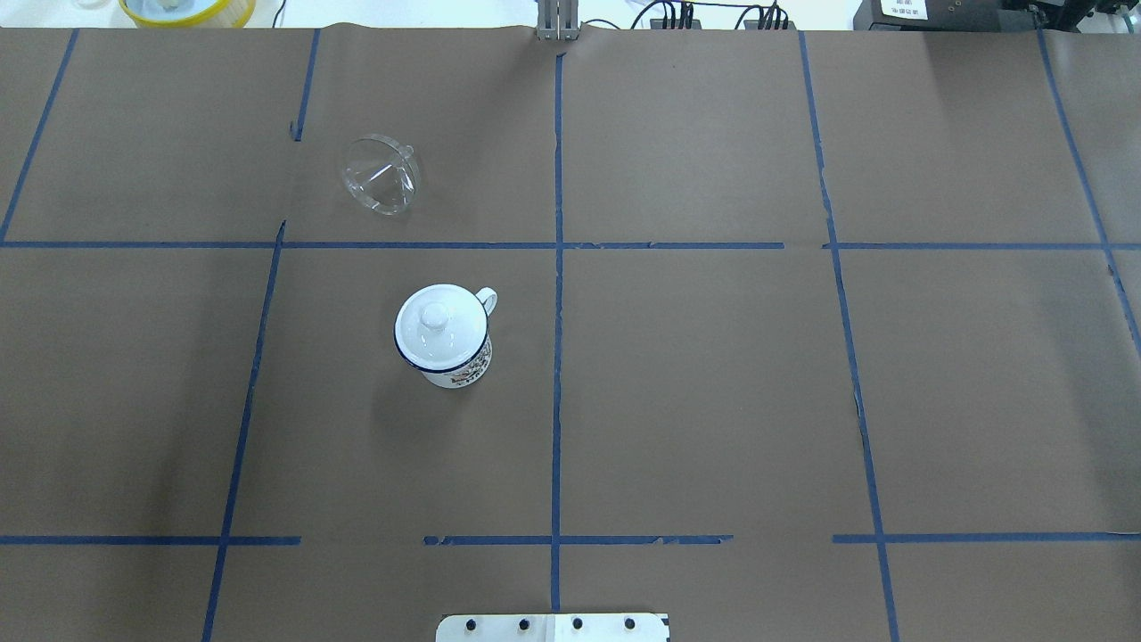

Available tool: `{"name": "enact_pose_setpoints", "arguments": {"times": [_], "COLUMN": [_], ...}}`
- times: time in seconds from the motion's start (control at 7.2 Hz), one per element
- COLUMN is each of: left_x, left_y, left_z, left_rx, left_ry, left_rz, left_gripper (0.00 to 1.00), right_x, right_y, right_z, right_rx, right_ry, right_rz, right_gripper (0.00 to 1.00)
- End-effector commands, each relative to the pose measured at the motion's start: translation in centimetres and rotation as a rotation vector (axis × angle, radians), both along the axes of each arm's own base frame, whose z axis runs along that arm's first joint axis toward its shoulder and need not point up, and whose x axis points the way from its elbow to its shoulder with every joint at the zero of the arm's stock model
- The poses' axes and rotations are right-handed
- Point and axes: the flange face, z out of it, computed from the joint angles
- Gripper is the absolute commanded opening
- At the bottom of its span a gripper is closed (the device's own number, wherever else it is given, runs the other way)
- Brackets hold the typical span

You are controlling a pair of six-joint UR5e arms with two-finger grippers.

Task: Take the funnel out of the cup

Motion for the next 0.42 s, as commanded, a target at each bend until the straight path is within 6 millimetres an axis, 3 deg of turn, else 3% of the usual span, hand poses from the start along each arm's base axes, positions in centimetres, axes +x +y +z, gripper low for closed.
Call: {"name": "enact_pose_setpoints", "arguments": {"times": [0.0,0.28], "left_x": [0.00,-0.07], "left_y": [0.01,-0.03], "left_z": [0.01,-0.01], "left_rx": [-0.001,-0.004], "left_ry": [0.000,0.000], "left_rz": [0.000,-0.001], "left_gripper": [1.00,1.00], "right_x": [0.00,0.00], "right_y": [0.00,0.00], "right_z": [-0.02,-0.02], "right_rx": [0.000,0.000], "right_ry": [0.000,0.000], "right_rz": [0.000,0.000], "right_gripper": [1.00,1.00]}}
